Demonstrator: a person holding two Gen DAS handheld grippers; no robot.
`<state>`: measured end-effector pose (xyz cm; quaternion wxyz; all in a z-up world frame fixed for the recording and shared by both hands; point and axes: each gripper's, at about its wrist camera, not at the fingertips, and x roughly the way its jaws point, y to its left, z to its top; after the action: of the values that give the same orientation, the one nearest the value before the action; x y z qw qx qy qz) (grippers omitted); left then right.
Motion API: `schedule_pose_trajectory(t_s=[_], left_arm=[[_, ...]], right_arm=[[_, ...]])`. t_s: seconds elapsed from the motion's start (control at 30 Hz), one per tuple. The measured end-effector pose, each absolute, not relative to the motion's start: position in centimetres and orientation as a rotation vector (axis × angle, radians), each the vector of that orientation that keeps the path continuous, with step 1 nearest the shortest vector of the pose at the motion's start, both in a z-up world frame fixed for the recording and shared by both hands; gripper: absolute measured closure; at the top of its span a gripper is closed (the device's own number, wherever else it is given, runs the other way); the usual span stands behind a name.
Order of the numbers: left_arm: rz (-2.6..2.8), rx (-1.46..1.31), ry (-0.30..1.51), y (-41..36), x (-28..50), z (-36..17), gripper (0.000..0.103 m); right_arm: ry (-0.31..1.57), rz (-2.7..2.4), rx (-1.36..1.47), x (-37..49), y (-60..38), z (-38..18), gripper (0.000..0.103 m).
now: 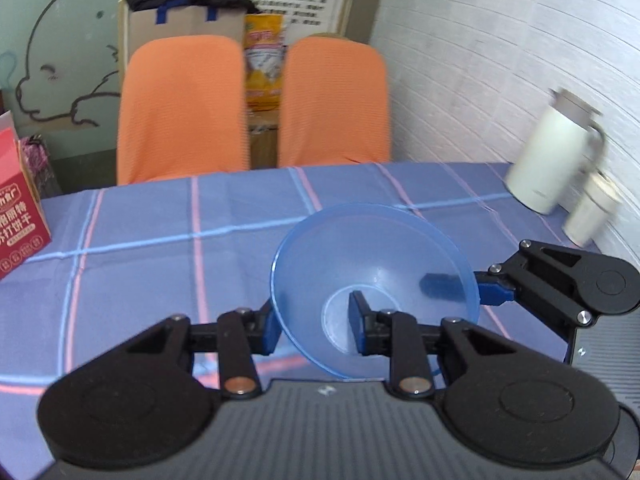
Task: Organize plates and bowls
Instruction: 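Carry the blue bowl with the left tool and lower it into the white bowl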
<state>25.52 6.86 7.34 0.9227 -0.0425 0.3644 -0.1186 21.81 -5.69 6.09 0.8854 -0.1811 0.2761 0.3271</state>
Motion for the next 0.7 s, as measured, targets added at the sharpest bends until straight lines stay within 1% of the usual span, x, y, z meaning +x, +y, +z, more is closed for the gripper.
schedule_pose_trajectory(t_s=[0.23, 0.43, 0.5, 0.53, 0.6, 0.63, 0.7], left_arm=[[-0.323, -0.027, 0.768, -0.3, 17.7, 5.8, 0.077], [-0.341, 0.035, 0.785, -3.4, 14.6, 3.9, 0.076], [-0.329, 0.061, 0.792, -3.8, 14.4, 3.0, 0.071], [-0.317, 0.078, 0.791, -3.9, 14.4, 2.7, 0.066], [-0.3, 0.108, 0.77, -3.9, 14.1, 2.3, 0.053], [-0.288, 0.114, 0.759, -3.8, 14.0, 2.4, 0.045], [-0.311, 0.102, 0.763, -3.3, 13.9, 2.6, 0.042]], right_arm=[[0.626, 0.627, -0.358, 15.3, -10.5, 4.6, 0.039], [0.661, 0.623, -0.271, 14.2, -12.8, 2.6, 0.039], [0.671, 0.628, -0.262, 14.0, -13.1, 1.9, 0.039], [0.678, 0.626, -0.269, 13.8, -13.2, 1.6, 0.038], [0.679, 0.628, -0.247, 13.4, -13.7, 1.3, 0.038], [0.684, 0.629, -0.238, 13.4, -13.9, 1.4, 0.038], [0.69, 0.625, -0.236, 12.8, -14.4, 1.3, 0.038]])
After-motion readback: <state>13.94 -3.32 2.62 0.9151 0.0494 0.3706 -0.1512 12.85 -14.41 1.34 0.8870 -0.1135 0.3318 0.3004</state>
